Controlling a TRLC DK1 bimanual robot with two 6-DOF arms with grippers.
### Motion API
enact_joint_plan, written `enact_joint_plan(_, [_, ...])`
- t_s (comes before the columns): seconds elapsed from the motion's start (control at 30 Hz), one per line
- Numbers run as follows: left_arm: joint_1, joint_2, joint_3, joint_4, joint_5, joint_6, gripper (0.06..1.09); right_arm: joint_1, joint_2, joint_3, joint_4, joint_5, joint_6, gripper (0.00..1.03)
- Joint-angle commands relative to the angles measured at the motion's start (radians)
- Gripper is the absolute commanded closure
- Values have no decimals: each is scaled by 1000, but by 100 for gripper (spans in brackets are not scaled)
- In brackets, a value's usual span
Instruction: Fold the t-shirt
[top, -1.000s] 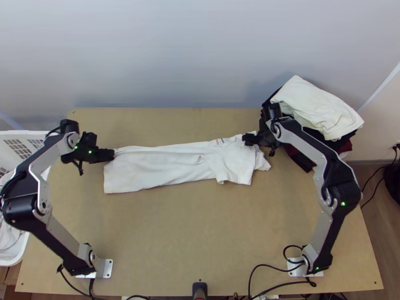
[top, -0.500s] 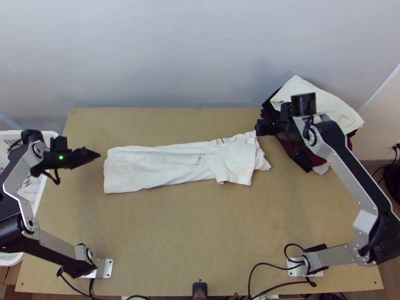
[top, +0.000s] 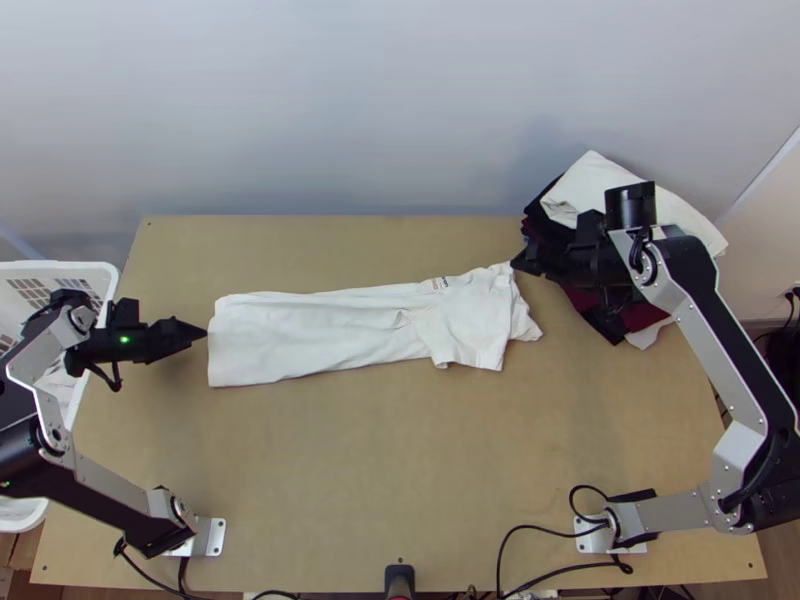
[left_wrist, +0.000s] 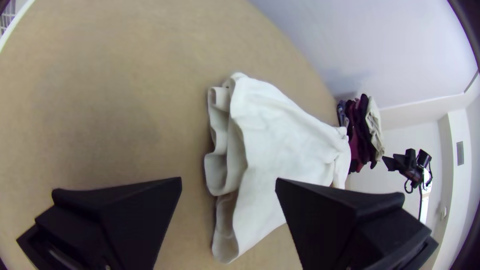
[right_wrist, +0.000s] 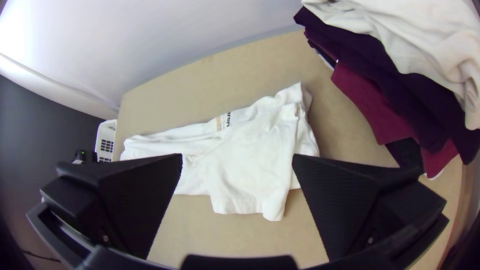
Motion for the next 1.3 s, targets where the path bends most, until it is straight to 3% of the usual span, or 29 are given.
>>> enact_joint_plan(0.0, [-23,39,-4,6,15,13,13,3,-23,37,-20,-9,27,3])
enact_joint_plan(0.4, [-148,117,28,55,8,-64,13,0,-43,17,-25,-8,36,3])
enact_joint_plan(0.9, [-305,144,10,199,-181,-180,15,4,-71,5,-27,-8,51,3])
enact_joint_plan(1.0, [-322,149,-15,217,-230,-182,33,4,-75,4,-27,-8,51,3])
enact_joint_plan(1.1, [-328,146,-32,219,-272,-185,65,1,-81,-6,-27,-8,51,3])
enact_joint_plan(1.2, [-314,129,-45,256,-290,-183,105,0,-91,-15,-27,-8,51,3])
enact_joint_plan(1.27, [-285,123,-47,251,-296,-176,105,-2,-95,-23,-25,-8,48,3])
